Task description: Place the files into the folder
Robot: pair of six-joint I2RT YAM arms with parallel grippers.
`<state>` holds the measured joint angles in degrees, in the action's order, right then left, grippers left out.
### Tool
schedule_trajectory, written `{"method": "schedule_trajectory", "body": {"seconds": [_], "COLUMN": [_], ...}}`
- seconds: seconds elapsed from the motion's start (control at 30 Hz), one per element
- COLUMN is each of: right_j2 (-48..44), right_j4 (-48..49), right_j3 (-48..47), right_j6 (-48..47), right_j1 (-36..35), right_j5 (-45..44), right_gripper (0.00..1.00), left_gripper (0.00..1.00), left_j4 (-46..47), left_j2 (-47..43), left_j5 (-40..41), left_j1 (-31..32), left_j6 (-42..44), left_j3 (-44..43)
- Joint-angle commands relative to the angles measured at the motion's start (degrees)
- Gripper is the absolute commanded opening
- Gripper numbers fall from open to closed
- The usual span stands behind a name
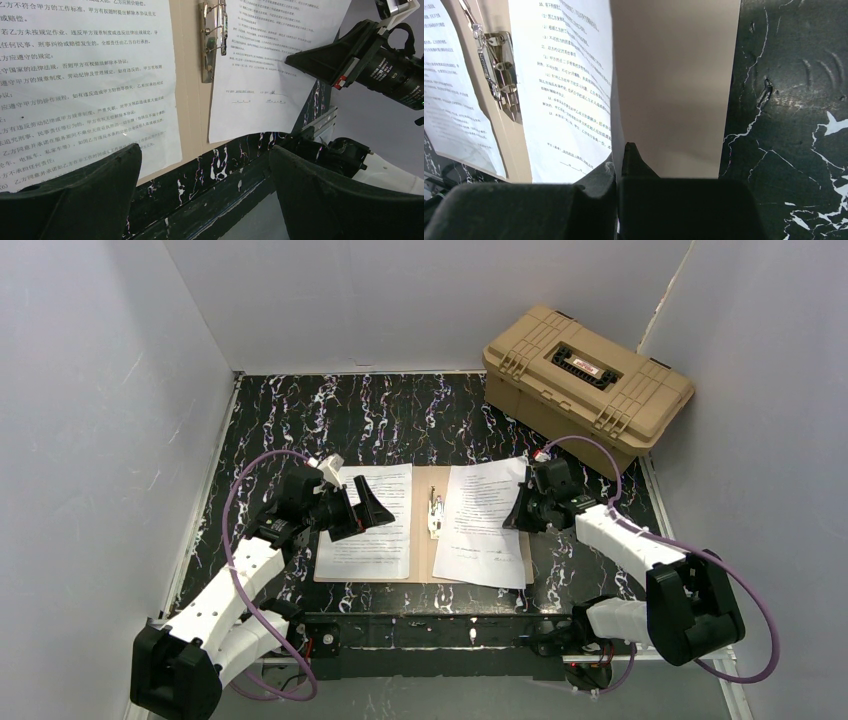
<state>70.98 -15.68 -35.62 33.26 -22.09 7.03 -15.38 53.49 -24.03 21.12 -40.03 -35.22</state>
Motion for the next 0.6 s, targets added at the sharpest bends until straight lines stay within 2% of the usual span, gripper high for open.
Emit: {"method": "schedule_trajectory", "body": {"seconds": [0.0, 0.3, 0.57], "right_j2": [0.47, 2.04, 5.19], "right_j4": [3.94, 5.49, 2.0], "right_j3": [0.34, -1.78, -6.33], "right_j6": [0.27, -5.5, -12.72], "right_j1": [0.38, 0.38, 0.23], "right_j5": [0.68, 3.32, 4.75], "right_gripper": [0.01, 0.01, 0.01], "left_gripper": [0.98, 0.98, 0.98], "left_j4": [-1.31, -1.24, -2.49], "left_j2": [-0.24, -0.02, 0.21], "left_j5": [-0.84, -1.12, -1.23], "left_j1": [0.19, 0.19, 0.19], "left_j6": [0.83, 1.07, 1.97], "left_j3": [-0.19, 0.12, -0.13]}}
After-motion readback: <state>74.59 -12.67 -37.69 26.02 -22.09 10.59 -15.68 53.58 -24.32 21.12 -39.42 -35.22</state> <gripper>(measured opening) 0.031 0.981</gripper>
